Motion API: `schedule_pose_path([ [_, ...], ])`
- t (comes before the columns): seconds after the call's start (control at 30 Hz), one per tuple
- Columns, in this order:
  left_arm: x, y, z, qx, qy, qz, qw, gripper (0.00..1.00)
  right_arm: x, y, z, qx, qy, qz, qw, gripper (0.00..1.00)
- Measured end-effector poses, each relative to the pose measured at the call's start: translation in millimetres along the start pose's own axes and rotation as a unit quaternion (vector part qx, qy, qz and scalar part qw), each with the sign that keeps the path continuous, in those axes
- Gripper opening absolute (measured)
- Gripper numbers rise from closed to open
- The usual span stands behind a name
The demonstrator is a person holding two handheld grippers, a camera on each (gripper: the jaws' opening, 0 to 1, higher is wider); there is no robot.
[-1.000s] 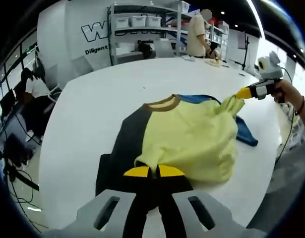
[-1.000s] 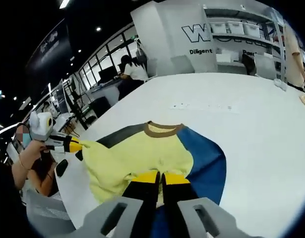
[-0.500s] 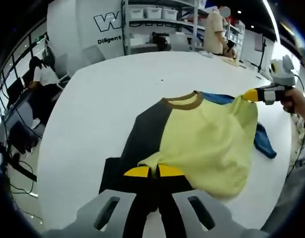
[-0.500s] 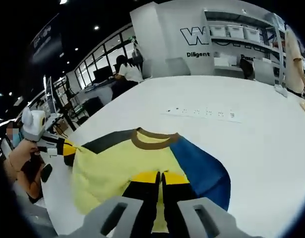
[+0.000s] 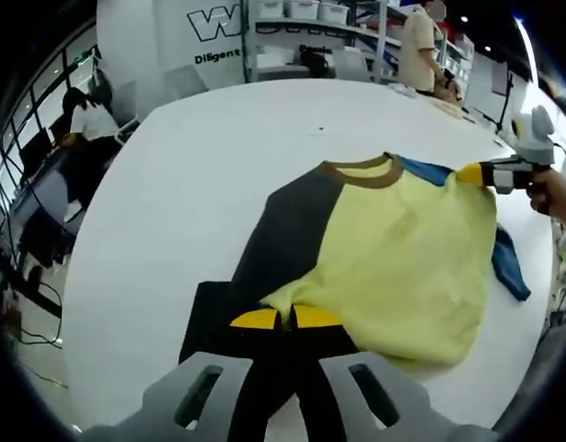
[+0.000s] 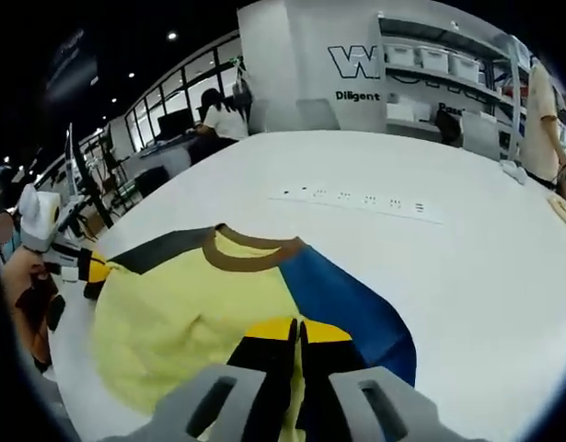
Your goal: Fold the garment on the visible template until the final outline fits inside the template.
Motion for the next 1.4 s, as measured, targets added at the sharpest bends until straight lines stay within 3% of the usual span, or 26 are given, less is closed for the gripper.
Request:
schedule_pose_path([
  [0.3, 4.4, 2.1, -1.6, -0.011, -0.005, -0.013, 0.9998, 0.00, 7.3, 6.1, 14.3, 0.023, 0.000, -0.011, 0.9997, 0.00],
  [0.57, 3.7, 0.6, 0.2, -0.022, -0.011, -0.011, 0.9996, 0.01, 3.1, 2.6, 11.1, 0.018, 0.021, 0.001, 0.9996, 0.00],
  [0.67, 2.6, -3.4, -1.4, -0.026, -0.005, -0.005, 0.9996, 0.11, -2.8, -4.2, 6.8, 0.010, 0.015, 0.014, 0.9997, 0.00],
  [0.77, -0.2, -9.5, -2.2, -0.023, -0.008, 0.003, 0.9997, 0.27, -8.7, -12.8, 1.4, 0.001, 0.019, 0.029, 0.9994, 0.14],
  [0.9, -3.1, -17.4, 1.0, -0.015, -0.014, 0.013, 0.9997, 0.37, -12.6, -22.7, -10.8, -0.015, 0.020, 0.041, 0.9989, 0.31],
  [1.07, -8.0, -22.2, 3.0, -0.003, -0.004, 0.027, 0.9996, 0.63, -12.2, -32.8, -25.3, -0.045, 0.035, 0.040, 0.9976, 0.56],
  [1.13, -9.0, -27.5, 5.1, -0.005, 0.007, 0.037, 0.9993, 0.68, -11.7, -36.6, -27.7, -0.049, 0.037, 0.042, 0.9972, 0.64],
  [1.23, -10.3, -31.2, 4.6, -0.002, 0.015, 0.042, 0.9990, 0.70, -8.6, -43.5, -30.7, -0.056, 0.039, 0.045, 0.9967, 0.74],
  [1.4, -8.6, -38.6, 9.7, 0.002, 0.018, 0.055, 0.9983, 0.80, 0.2, -56.2, -32.7, -0.065, 0.027, 0.048, 0.9964, 0.77],
])
Point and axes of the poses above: the point that each gripper's makers call its tool centre point, and the gripper's own axes: y roughly forward along the fingers, z roughly to its right, x roughly out of its underside, the point moved 5 cm from there along -y, roughly backward along the fingers, and after that the axes turned 5 degrees about y, right-handed, at the moved point
